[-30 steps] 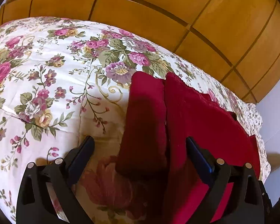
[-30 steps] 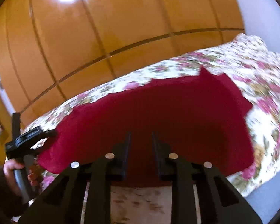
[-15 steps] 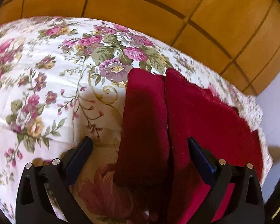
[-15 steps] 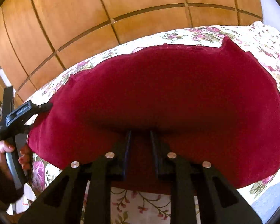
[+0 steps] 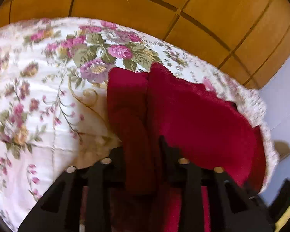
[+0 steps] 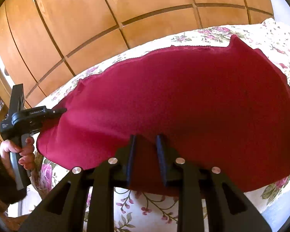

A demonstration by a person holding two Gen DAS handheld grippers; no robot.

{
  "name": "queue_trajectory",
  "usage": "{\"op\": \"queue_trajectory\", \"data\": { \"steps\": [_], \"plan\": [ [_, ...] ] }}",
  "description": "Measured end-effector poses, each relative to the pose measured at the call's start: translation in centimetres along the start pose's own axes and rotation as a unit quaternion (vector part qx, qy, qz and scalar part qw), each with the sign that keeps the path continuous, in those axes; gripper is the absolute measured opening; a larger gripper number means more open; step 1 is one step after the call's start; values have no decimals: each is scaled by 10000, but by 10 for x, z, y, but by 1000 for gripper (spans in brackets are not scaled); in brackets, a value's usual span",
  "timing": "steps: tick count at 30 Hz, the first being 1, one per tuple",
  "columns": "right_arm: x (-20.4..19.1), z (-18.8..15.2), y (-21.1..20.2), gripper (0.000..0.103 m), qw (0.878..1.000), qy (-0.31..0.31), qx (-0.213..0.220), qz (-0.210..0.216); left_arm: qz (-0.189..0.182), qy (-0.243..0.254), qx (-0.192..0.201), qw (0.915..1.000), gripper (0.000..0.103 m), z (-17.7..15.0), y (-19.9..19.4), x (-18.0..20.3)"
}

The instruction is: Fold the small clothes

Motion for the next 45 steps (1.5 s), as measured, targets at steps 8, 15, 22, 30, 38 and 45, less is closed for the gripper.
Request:
{"op": "queue_trajectory", "data": {
  "steps": [8,15,22,30,38,45],
  "plan": [
    [4,2,1,24,9998,166,-33,128,-305,69,324,9990,17,8,-36,30],
    [5,12,-24,50,9970,501,264,520,-832,688,741,9914,16,15,-79,91],
    [24,14,-16,49,9986,501,-145,110,-1198,1153,752,9832,16,11,-90,148],
    [38,27,-47,53,9913,1016,280,785,-1454,1610,476,9750,15,-1,-73,215],
    [73,12,-51,52,9798,1799,200,852,-1473,2144,-60,9656,15,-30,-17,282],
    [89,11,-57,52,9772,1893,210,934,-2354,2114,-851,9448,42,-59,-2,296]
  ]
}}
Point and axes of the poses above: each gripper's, at about its wrist camera, not at the fingertips, and y roughly the way its jaws point, x to its right, z to its top, the point moved 4 cm from there along y, roughly the way its jaws point, and after that the axes turned 8 degrees about -x, right-handed, at the moved point
